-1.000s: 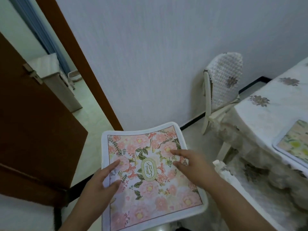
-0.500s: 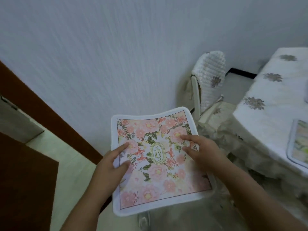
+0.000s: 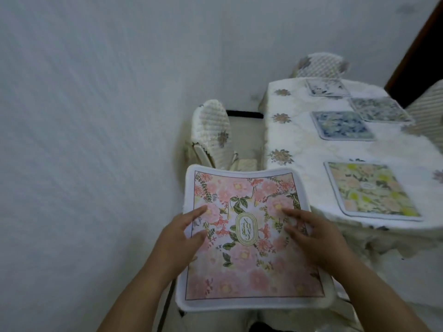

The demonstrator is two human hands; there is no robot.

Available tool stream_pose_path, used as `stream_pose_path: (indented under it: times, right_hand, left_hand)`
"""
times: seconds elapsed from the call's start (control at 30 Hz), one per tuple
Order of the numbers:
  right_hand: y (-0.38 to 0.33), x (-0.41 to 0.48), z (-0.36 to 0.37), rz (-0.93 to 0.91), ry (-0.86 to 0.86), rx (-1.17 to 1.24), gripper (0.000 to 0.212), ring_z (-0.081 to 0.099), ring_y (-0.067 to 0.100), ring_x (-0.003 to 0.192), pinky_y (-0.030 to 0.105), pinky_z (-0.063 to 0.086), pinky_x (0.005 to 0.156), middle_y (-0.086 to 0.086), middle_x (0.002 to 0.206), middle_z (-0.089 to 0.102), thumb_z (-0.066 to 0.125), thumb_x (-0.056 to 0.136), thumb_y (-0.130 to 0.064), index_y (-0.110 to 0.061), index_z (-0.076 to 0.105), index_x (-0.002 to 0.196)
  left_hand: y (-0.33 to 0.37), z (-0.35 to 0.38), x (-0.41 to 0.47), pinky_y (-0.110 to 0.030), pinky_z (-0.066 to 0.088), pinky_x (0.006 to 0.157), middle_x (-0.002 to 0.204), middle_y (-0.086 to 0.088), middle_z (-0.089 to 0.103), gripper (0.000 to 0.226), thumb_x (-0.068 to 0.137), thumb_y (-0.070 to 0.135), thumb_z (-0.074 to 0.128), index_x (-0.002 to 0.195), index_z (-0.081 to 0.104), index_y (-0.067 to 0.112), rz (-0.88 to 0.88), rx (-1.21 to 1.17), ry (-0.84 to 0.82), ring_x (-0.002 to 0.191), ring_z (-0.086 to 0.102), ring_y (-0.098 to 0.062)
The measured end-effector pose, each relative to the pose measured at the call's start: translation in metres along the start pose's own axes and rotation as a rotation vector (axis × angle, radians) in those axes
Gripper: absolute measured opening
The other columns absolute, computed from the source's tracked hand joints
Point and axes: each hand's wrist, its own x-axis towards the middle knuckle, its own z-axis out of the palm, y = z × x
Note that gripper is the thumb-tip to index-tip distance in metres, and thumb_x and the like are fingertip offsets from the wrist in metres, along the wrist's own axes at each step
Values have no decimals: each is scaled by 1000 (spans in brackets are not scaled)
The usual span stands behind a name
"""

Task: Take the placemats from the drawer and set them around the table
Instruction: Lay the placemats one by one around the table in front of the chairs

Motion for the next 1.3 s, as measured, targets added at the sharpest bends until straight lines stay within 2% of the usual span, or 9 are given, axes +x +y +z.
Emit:
stream_pose_path:
  times: [0.1, 0.23, 0.33, 0.5, 0.73, 0.9, 1.1, 1.23, 1.3]
  right_hand:
    - [13, 34, -7, 40, 69, 22, 39, 56, 5, 97, 19, 49, 80, -10, 117, 59, 72, 85, -30, -37, 63, 122]
    - [30, 95, -19, 53, 92, -38, 42, 55, 8, 108, 27, 46, 95, -10, 122, 59, 72, 85, -31, -34, 61, 125]
    - [41, 146, -37, 73, 89, -65, 44, 53, 7, 110, 22, 40, 94, -9, 124, 57, 71, 85, -31, -34, 59, 127]
    - [56, 221, -69, 111, 103, -78, 46, 53, 13, 115, 25, 42, 95, -5, 128, 55, 68, 87, -24, -29, 57, 131]
    - [93, 326, -100, 210, 146, -91, 48, 51, 20, 121, 29, 44, 96, 1, 138, 49, 60, 91, -11, -28, 54, 135]
    - [118, 400, -116, 321, 188, -61, 59, 55, 27, 110, 36, 50, 84, 7, 138, 44, 47, 84, 8, -21, 55, 135]
    - [155, 497, -121, 450, 288, -88, 61, 51, 27, 120, 32, 42, 98, 10, 135, 48, 45, 78, 14, -15, 58, 130]
    - [184, 547, -117, 516, 324, -61, 61, 52, 25, 119, 24, 38, 94, 9, 133, 51, 47, 76, 16, -15, 60, 127]
    - [198, 568, -115, 517, 328, -52, 61, 52, 25, 119, 22, 37, 94, 9, 133, 51, 47, 76, 17, -15, 61, 126]
  left_hand:
    - [7, 15, 56, -10, 51, 70, 126, 13, 53, 47, 92, 24, 67, 122, 55, 58, 42, 72, -61, 107, 61, -7]
    - [22, 43, 124, -9, 51, 65, 122, 19, 51, 48, 92, 20, 67, 124, 56, 54, 47, 69, -97, 108, 59, -7]
    - [31, 62, 175, -19, 50, 89, 120, 29, 49, 52, 91, 18, 67, 129, 55, 51, 43, 102, -127, 116, 55, -5]
    - [46, 98, 254, -18, 49, 87, 130, 15, 49, 57, 91, 15, 67, 137, 51, 46, 3, 76, -184, 116, 55, -6]
    - [64, 155, 384, -36, 51, 101, 137, 10, 50, 68, 86, 11, 68, 141, 47, 43, -15, 111, -304, 119, 56, -13]
    - [70, 202, 476, -33, 56, 93, 143, 8, 48, 73, 85, 5, 63, 146, 41, 41, -32, 111, -453, 119, 57, -17]
    - [62, 251, 581, -30, 60, 75, 152, 2, 43, 76, 86, -1, 60, 147, 39, 39, -90, 134, -568, 114, 62, -22]
    - [56, 279, 637, -44, 58, 68, 155, 2, 38, 77, 88, -4, 57, 149, 37, 39, -139, 157, -619, 91, 69, -29]
    - [53, 291, 659, -34, 53, 54, 155, 0, 39, 77, 88, -7, 55, 147, 39, 40, -164, 143, -622, 73, 67, -22]
